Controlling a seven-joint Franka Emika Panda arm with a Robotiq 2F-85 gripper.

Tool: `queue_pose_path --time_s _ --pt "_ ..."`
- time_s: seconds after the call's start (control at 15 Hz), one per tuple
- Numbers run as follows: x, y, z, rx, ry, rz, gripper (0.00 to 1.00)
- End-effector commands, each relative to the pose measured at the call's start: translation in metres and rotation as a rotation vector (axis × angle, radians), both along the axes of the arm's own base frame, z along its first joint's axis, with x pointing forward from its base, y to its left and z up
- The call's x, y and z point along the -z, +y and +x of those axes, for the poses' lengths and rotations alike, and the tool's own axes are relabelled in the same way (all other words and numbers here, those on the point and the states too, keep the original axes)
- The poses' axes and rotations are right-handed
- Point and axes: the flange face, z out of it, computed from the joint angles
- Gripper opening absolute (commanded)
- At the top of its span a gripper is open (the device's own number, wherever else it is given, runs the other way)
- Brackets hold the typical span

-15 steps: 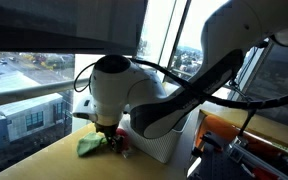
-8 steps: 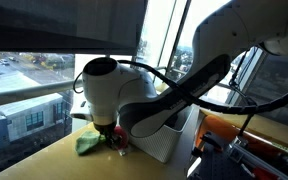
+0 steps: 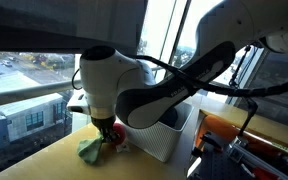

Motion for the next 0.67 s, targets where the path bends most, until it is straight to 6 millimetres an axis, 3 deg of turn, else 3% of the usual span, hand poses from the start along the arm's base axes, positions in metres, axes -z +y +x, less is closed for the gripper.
queue_pose_path --time_s 0.0,0.27,0.47,0.6 --pt "-0.062 0.0 -0.032 -0.038 0.029 0.058 0.01" --pt "-0.131 -0.017 -0.046 -0.044 0.023 0.135 0.02" --pt "-0.182 -0.055 -0.029 0.006 0.003 0.194 0.02" --pt "-0.205 -0.088 -0.009 0.064 -0.021 0.234 0.02"
